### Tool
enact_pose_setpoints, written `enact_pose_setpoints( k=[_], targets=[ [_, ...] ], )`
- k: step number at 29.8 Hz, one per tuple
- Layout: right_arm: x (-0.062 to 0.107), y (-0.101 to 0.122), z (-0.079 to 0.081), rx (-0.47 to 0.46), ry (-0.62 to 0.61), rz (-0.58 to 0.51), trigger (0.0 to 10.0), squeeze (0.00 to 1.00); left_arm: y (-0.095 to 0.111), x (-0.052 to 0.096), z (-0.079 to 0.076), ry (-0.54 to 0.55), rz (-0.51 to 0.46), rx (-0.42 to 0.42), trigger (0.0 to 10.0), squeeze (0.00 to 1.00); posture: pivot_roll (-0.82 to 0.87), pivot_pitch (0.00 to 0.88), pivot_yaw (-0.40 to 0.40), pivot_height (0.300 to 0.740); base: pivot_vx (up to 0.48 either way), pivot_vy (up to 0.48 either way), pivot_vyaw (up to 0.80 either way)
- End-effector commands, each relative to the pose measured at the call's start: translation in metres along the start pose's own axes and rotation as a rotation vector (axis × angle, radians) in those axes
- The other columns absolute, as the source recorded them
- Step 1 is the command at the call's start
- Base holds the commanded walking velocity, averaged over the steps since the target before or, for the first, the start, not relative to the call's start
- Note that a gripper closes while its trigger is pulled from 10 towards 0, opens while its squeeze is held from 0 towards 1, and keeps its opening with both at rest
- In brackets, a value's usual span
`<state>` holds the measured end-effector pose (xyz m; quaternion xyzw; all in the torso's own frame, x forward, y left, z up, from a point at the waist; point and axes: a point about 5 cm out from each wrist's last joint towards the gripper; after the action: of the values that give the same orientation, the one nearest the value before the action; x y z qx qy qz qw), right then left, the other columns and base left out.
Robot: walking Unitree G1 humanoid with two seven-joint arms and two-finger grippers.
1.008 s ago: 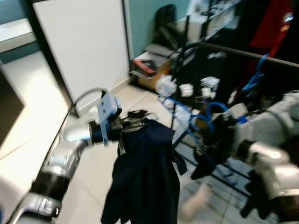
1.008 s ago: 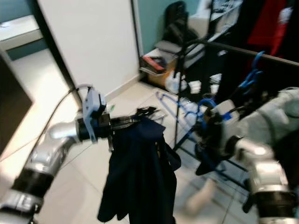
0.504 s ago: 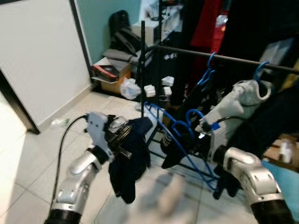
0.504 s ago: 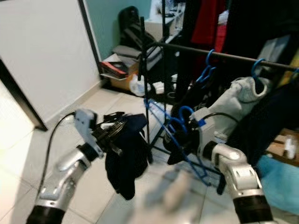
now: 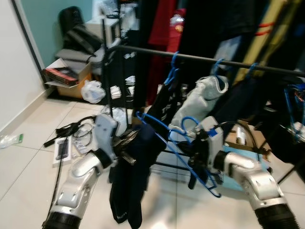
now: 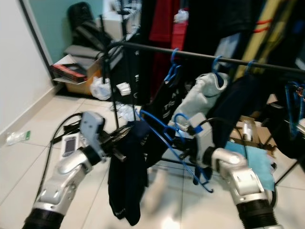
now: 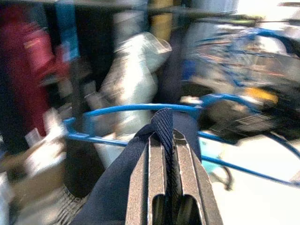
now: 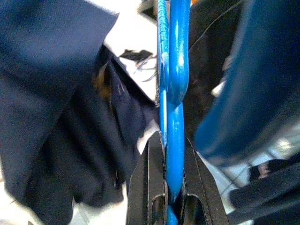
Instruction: Hang hanger
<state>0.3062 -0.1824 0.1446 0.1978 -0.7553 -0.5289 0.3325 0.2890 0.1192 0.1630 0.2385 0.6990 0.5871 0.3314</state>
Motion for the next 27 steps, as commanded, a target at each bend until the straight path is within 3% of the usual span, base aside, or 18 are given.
enact_pose_setpoints(
  k=[1, 2, 3, 4, 5, 10, 12, 14, 15, 18, 19, 20, 22, 23, 24, 27],
  targets=[
    [0.008, 0.010, -0.007, 0.040, 0.046, -0.043, 10.0, 0.00, 0.022, 0.000, -0.009, -0.191, -0.006, -0.083, 10.0, 0.00, -0.07, 0.000, -0.038, 0.740, 0.000, 0.000, 0.00],
    [0.008, 0.010, -0.007, 0.040, 0.046, -0.043, 10.0, 0.00, 0.022, 0.000, -0.009, -0.191, -0.006, -0.083, 10.0, 0.00, -0.07, 0.000, -0.038, 0.740, 0.000, 0.000, 0.00],
    [0.018, 0.015, -0.014, 0.060, 0.063, -0.055, 10.0, 0.00, 0.035, 0.000, -0.010, -0.289, 0.005, -0.130, 10.0, 0.00, -0.08, 0.000, -0.032, 0.740, 0.000, 0.000, -0.80],
    [0.018, 0.015, -0.014, 0.060, 0.063, -0.055, 10.0, 0.00, 0.035, 0.000, -0.010, -0.289, 0.005, -0.130, 10.0, 0.00, -0.08, 0.000, -0.032, 0.740, 0.000, 0.000, -0.80],
    [0.030, 0.021, -0.021, 0.077, 0.082, -0.063, 10.0, 0.00, 0.050, 0.001, -0.008, -0.367, 0.015, -0.185, 10.0, 0.00, -0.08, 0.000, -0.023, 0.740, 0.000, 0.000, -0.80],
    [0.050, 0.031, -0.029, 0.114, 0.115, -0.070, 10.0, 0.00, 0.074, 0.001, -0.002, -0.464, 0.033, -0.261, 10.0, 0.00, -0.09, 0.000, -0.009, 0.740, 0.000, 0.000, -0.80],
    [0.071, 0.038, -0.031, 0.134, 0.160, -0.066, 10.0, 0.00, 0.090, -0.001, 0.000, -0.526, 0.038, -0.310, 10.0, 0.00, -0.10, 0.000, 0.008, 0.740, 0.000, 0.000, -0.25],
    [0.071, 0.038, -0.031, 0.134, 0.160, -0.066, 10.0, 0.00, 0.090, -0.001, 0.000, -0.526, 0.038, -0.310, 10.0, 0.00, -0.10, 0.000, 0.008, 0.740, 0.000, 0.000, 0.00],
    [0.083, 0.042, -0.032, 0.147, 0.186, -0.056, 10.0, 0.00, 0.096, -0.002, 0.001, -0.546, 0.036, -0.332, 10.0, 0.00, -0.10, 0.000, 0.016, 0.740, 0.000, 0.000, 0.00],
    [0.083, 0.042, -0.032, 0.147, 0.186, -0.056, 10.0, 0.00, 0.096, -0.002, 0.001, -0.546, 0.036, -0.332, 10.0, 0.00, -0.10, 0.000, 0.016, 0.740, 0.000, 0.000, 0.00],
    [0.095, 0.047, -0.034, 0.161, 0.208, -0.040, 10.0, 0.00, 0.102, -0.004, 0.001, -0.560, 0.023, -0.341, 10.0, 0.00, -0.10, 0.000, 0.020, 0.740, 0.000, 0.000, 0.00],
    [0.095, 0.047, -0.034, 0.161, 0.208, -0.040, 10.0, 0.00, 0.102, -0.004, 0.001, -0.560, 0.023, -0.341, 10.0, 0.00, -0.10, 0.000, 0.020, 0.740, 0.000, 0.000, 0.00],
    [0.121, 0.060, -0.038, 0.172, 0.258, -0.026, 10.0, 0.00, 0.108, -0.007, 0.001, -0.577, 0.012, -0.356, 10.0, 0.00, -0.11, 0.000, 0.026, 0.740, 0.000, 0.000, 0.00],
    [0.121, 0.060, -0.038, 0.172, 0.258, -0.026, 10.0, 0.00, 0.108, -0.007, 0.001, -0.577, 0.012, -0.356, 10.0, 0.00, -0.11, 0.000, 0.026, 0.740, 0.000, 0.000, 0.00],
    [0.132, 0.067, -0.035, 0.180, 0.307, -0.024, 10.0, 0.00, 0.109, -0.008, 0.001, -0.581, 0.012, -0.358, 10.0, 0.00, -0.12, 0.000, 0.029, 0.740, 0.000, 0.000, 0.00],
    [0.132, 0.067, -0.035, 0.180, 0.307, -0.024, 10.0, 0.00, 0.109, -0.008, 0.001, -0.581, 0.012, -0.358, 10.0, 0.00, -0.12, 0.000, 0.029, 0.740, 0.000, 0.000, 0.00]
  ],
)
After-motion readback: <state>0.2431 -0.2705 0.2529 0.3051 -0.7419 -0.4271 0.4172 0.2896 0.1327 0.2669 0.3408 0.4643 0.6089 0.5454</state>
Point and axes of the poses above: a point about 5 cm out from each wrist's last joint towards the gripper, its own x axis pointing back from the gripper into the wrist, its own y axis along the axis of the wrist's last joint, z = x × y, and after that the axes turned 12 degrees about x, right-handed
